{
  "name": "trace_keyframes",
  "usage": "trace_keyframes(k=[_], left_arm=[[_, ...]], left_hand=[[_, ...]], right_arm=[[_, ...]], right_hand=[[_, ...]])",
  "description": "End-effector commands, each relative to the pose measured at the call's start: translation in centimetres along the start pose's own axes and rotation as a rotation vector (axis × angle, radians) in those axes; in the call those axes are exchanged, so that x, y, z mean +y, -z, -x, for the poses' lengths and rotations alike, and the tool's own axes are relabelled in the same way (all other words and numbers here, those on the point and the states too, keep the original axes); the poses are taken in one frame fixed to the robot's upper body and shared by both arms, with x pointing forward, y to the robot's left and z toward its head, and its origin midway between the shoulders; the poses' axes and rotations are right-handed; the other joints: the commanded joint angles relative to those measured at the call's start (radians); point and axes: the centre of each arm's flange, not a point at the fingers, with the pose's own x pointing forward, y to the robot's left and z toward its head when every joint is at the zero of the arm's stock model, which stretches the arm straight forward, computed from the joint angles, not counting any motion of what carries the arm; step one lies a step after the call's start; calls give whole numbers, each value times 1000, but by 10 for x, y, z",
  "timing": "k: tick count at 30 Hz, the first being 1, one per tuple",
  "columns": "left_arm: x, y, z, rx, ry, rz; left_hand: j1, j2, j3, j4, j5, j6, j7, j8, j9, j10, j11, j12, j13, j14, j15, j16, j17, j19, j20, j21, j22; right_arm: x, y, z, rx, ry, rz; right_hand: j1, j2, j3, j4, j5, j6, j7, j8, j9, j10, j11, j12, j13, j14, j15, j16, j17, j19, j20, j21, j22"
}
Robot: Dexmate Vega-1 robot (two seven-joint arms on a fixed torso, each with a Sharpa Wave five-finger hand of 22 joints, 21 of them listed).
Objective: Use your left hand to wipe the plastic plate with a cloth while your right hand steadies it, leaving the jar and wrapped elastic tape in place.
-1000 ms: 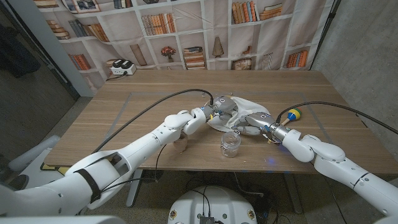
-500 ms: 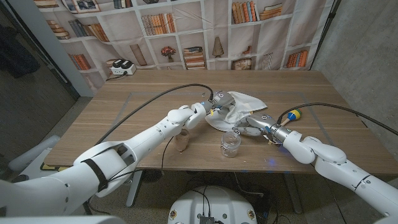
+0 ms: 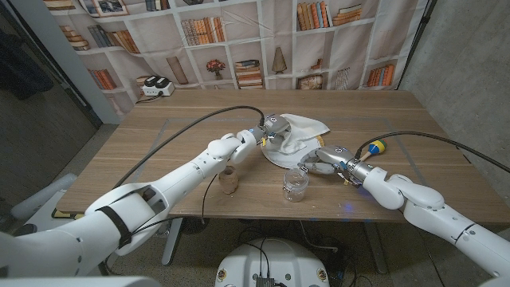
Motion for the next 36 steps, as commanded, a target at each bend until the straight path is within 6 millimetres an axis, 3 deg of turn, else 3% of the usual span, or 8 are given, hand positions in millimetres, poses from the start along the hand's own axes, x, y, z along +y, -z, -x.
trace_keyframes(k=[1, 13, 23, 36], left_arm=[[-2, -7, 24, 6, 7, 47], [8, -34, 35, -43, -42, 138], [1, -54, 18, -73, -55, 195], [-14, -44, -5, -56, -8, 117]], left_hand=[[2, 7, 6, -2, 6, 31, 22, 7, 5, 4, -6, 6, 4, 1, -62, 2, 3, -6, -41, 7, 0], [0, 6, 8, -2, 6, 34, 23, 7, 5, 5, -6, 6, 2, -5, -61, 0, 2, -12, -38, 7, 0], [-1, 6, 9, -1, 6, 33, 23, 6, 5, 6, -7, 7, 1, -5, -61, 2, 3, -13, -36, 8, 0], [-4, 5, 11, -1, 6, 35, 24, 5, 5, 6, -7, 8, 1, -5, -60, 3, 3, -14, -35, 10, 0]], right_arm=[[-3, 2, -3, -4, 0, 7], [-4, 3, -6, -5, 9, 11], [-4, 3, -7, -7, 17, 8], [-3, 6, -3, 7, 18, 5]], right_hand=[[1, 3, 4, -3, -5, 8, -3, 0, 3, 11, 0, 0, 1, 7, -103, -2, 3, 4, -76, -1, 2], [1, 3, 5, -2, -5, 8, -3, -1, 4, 13, 1, -1, 1, 7, -102, -2, 3, 4, -76, -2, 2], [1, 3, 6, -2, -5, 8, -3, -1, 4, 13, 1, -2, 1, 8, -103, -2, 3, 4, -76, -2, 2], [0, 3, 7, -2, -6, 8, -3, -2, 4, 13, 0, -3, 1, 8, -103, -2, 3, 5, -76, -2, 2]])
